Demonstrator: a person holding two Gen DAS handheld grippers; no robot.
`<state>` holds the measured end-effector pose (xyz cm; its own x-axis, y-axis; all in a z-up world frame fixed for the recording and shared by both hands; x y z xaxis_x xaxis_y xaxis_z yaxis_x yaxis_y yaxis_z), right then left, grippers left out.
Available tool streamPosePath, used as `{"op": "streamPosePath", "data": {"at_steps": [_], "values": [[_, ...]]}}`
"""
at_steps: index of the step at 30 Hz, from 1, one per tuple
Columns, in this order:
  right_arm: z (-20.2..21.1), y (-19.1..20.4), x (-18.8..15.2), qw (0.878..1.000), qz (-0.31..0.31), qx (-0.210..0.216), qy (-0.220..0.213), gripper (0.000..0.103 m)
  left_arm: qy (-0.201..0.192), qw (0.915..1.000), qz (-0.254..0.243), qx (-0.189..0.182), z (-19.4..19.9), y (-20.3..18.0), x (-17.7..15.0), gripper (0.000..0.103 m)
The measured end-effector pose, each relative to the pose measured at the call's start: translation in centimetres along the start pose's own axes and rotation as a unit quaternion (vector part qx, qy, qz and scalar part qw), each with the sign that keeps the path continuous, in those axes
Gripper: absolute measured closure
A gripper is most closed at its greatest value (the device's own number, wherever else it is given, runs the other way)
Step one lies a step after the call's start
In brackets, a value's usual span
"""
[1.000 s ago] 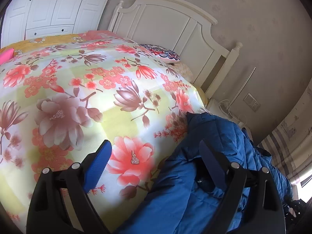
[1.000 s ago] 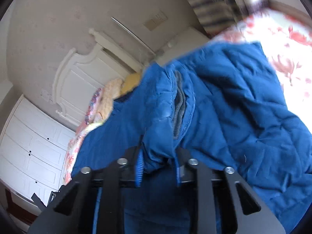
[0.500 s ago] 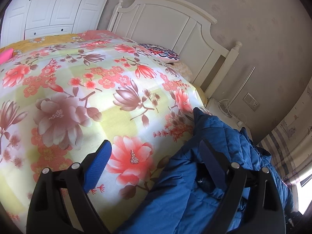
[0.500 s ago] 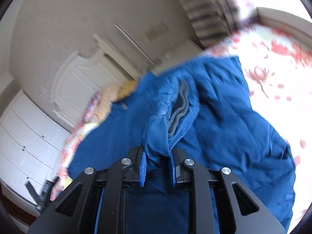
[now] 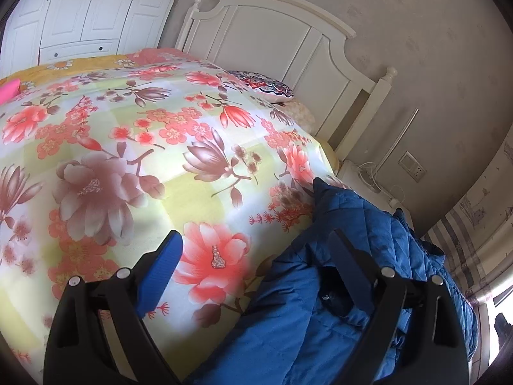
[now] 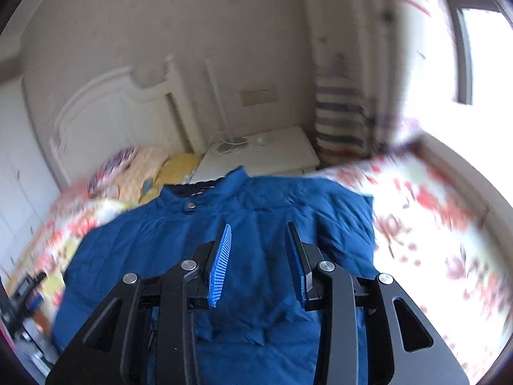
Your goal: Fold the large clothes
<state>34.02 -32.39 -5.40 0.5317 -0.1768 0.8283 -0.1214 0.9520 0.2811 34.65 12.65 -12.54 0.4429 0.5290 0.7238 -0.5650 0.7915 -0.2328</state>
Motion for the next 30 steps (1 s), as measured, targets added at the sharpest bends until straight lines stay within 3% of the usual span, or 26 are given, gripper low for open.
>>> {"op": "streamPosePath", "data": {"at_steps": [3,5,7,9,14,17,20,22,25,28,30], "values": [[-3.4,1.3,-0.2,0.997,0.045,0.006,0.060,0.063,-0.001,1.0000,-0.001,0.003,0.1,0.0,-0.1,0.011],[-5.6,0.3,-1.8,0.991,0.054,-0.014,0.121,0.061,0.000,1.0000,-0.001,0.004,0.0,0.1,0.0,0.011],[-6.5,-1.5,-3.5,0.987,0.047,-0.027,0.150,0.061,0.000,1.0000,-0.002,0.004,0.1,0.1,-0.1,0.011],[-6.0,-3.1,-4.7,0.991,0.034,0.009,0.128,0.061,-0.006,1.0000,-0.002,0.005,0.4,0.0,0.0,0.011],[-6.0,-4.4,-5.2,0.992,0.008,0.026,0.123,0.061,-0.039,0.9988,-0.013,-0.027,3.5,-1.6,1.0,0.011],[-5.8,-5.1,-5.2,0.992,-0.004,0.039,0.119,0.061,-0.023,0.9936,-0.075,-0.081,5.5,-6.2,1.6,0.005],[-5.6,-4.7,-5.0,0.992,-0.007,0.044,0.116,0.061,0.000,0.9829,-0.155,-0.099,4.8,-11.3,0.7,0.005],[-5.6,-4.7,-5.0,0.992,-0.007,0.044,0.116,0.061,0.035,0.9763,-0.193,-0.092,2.8,-13.6,-0.9,0.005],[-5.6,-4.7,-5.1,0.992,-0.006,0.045,0.117,0.061,0.116,0.9568,-0.264,-0.035,-2.7,-15.7,-5.3,0.002],[-5.6,-4.7,-5.0,0.992,-0.002,0.043,0.117,0.060,0.109,0.9542,-0.278,-0.017,-2.9,-16.1,-5.8,0.003],[-5.5,-4.7,-5.0,0.992,-0.003,0.044,0.117,0.060,0.106,0.9615,-0.251,-0.034,-1.7,-16.4,-4.1,0.003]]}}
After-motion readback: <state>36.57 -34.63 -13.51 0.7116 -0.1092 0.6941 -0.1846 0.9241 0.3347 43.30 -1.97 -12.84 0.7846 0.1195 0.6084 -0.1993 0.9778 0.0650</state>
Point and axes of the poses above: each gripper's, at about its wrist camera, not at the fingertips, and z roughly against the way its jaws point, y to its left, x to its top, the point moved 3 cm from there along -z, roughly the way its jaws point, and after that the axes turned 14 degrees about x, right-handed, at the moved point
